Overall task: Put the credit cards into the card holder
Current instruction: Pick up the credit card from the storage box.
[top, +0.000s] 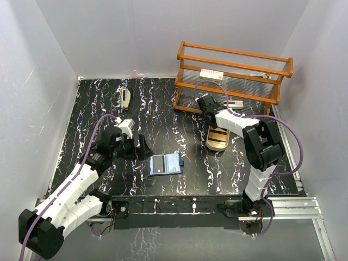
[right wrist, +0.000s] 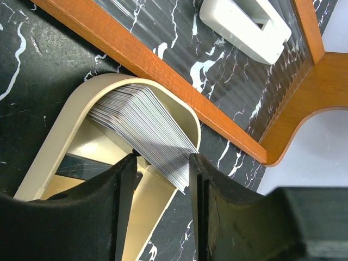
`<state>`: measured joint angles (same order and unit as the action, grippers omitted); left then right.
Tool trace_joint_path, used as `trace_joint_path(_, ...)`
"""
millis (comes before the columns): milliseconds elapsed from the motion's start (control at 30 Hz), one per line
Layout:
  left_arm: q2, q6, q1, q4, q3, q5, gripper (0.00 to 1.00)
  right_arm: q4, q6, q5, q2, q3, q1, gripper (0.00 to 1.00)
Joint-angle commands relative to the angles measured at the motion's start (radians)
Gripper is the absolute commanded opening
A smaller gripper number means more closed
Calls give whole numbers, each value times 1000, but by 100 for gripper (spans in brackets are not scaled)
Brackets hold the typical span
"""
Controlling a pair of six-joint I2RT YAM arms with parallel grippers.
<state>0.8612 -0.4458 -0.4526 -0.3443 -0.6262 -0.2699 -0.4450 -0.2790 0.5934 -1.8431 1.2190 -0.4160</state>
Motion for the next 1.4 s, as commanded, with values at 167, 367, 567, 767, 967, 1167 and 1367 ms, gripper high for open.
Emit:
trace_joint_path(167, 2, 10, 4, 2, -23, -11, 99, 45, 7, 52, 61, 29, 8, 37)
trace_joint_path(367, 7, 9, 5, 2, -23, -11, 99, 31, 11, 49, 69, 42, 8, 34)
trace_joint_path(567, 8, 8, 4, 4, -21, -12, 99, 23, 13, 42, 74, 51, 8, 31)
trace_joint_path(767, 9, 7, 4, 5, -22, -15, 99, 18, 14, 43, 75, 55, 8, 28)
trace_joint_path(967, 11, 7, 5, 7, -20, -16, 99, 11, 18, 43, 87, 64, 8, 25)
trace_joint_path(1167, 13, 7, 4, 6, -22, -18, 99, -4, 21, 43, 93, 77, 8, 22)
trace_joint_path(1367, 10, 4, 4, 5, -21, -21, 99, -35, 33, 24, 96, 88, 6, 14)
